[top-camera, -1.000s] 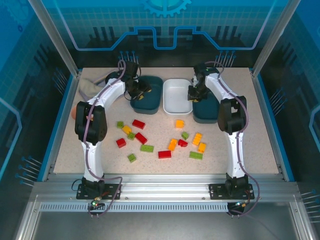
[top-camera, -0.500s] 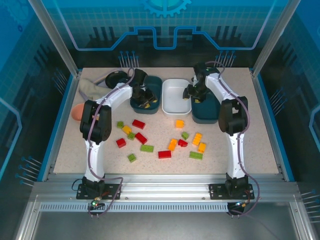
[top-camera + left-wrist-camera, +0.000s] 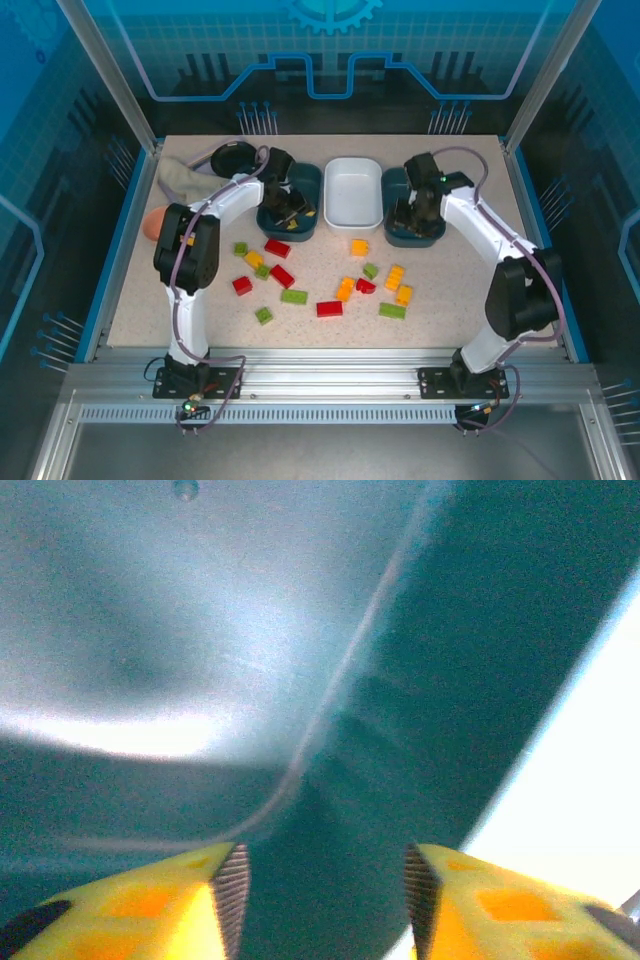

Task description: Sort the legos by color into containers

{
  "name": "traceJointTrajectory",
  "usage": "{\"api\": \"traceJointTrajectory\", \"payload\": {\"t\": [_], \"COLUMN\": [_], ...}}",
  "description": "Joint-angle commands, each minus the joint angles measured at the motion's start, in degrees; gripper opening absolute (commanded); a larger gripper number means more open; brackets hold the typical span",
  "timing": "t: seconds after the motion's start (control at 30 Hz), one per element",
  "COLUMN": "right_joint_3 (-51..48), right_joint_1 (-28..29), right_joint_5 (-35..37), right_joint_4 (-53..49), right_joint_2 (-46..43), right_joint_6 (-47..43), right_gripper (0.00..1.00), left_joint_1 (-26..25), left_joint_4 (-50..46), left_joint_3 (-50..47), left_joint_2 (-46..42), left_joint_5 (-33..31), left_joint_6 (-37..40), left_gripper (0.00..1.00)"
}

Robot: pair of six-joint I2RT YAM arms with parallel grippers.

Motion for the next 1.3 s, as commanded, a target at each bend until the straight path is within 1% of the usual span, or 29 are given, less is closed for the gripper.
{"api": "traceJointTrajectory", "payload": {"t": [0.0, 0.1, 0.2, 0.37, 0.47, 0.57, 0.7, 0.8, 0.93, 1.03, 1.17, 1.27], "right_joint_3": [-6.86, -11.56, -15.23, -18.58, -19.64, -19.39, -18.81, -18.69, -19.28, -18.45, -14.41, -9.48], "right_joint_1": [2.69, 4.69, 5.18, 5.04, 5.02, 5.11, 5.20, 5.19, 5.29, 5.78, 6.54, 4.07], "right_joint_5": [1.10, 0.91, 0.04, 0.62, -0.03, -0.53, -0.44, -0.32, 0.04, 1.89, 6.37, 8.78], "right_joint_4": [2.04, 4.43, 6.59, 8.99, 10.93, 11.91, 12.44, 12.20, 12.41, 10.31, 5.10, 2.99], "right_joint_2": [-2.76, -3.32, -2.27, -0.44, 0.93, 2.26, 3.69, 4.84, 4.42, 1.73, -5.35, -7.52], "right_joint_6": [3.38, 4.82, 7.23, 9.23, 9.50, 9.77, 9.77, 9.93, 10.73, 10.75, 9.17, 5.40], "right_gripper": [0.65, 0.67, 0.66, 0.65, 0.64, 0.63, 0.62, 0.53, 0.35, 0.24, 0.20, 0.19], "left_joint_1": [-0.66, -2.45, -4.66, -9.03, -11.12, -12.25, -13.07, -13.40, -14.12, -14.40, -14.64, -14.68], "left_joint_4": [-0.98, -0.97, 0.94, 10.39, 15.12, 15.83, 15.07, 14.10, 13.03, 12.83, 12.45, 11.54], "left_joint_3": [2.21, 3.95, 0.44, -14.00, -22.54, -28.31, -32.80, -35.36, -37.69, -38.18, -36.55, -34.14], "left_joint_2": [-6.26, -10.08, -15.44, -27.71, -35.00, -40.09, -44.57, -46.87, -48.91, -49.83, -49.84, -49.01], "left_joint_5": [-2.65, -4.23, -4.80, -3.24, -2.87, -2.89, -2.58, -2.28, -2.63, -3.31, -4.49, -5.93], "left_joint_6": [0.47, 2.98, 4.20, 3.26, 1.44, 0.20, 0.24, -0.10, -0.54, -1.21, -1.78, -1.70], "left_gripper": [0.62, 0.73, 0.78, 0.80, 0.81, 0.81, 0.81, 0.80, 0.80, 0.80, 0.80, 0.80]}}
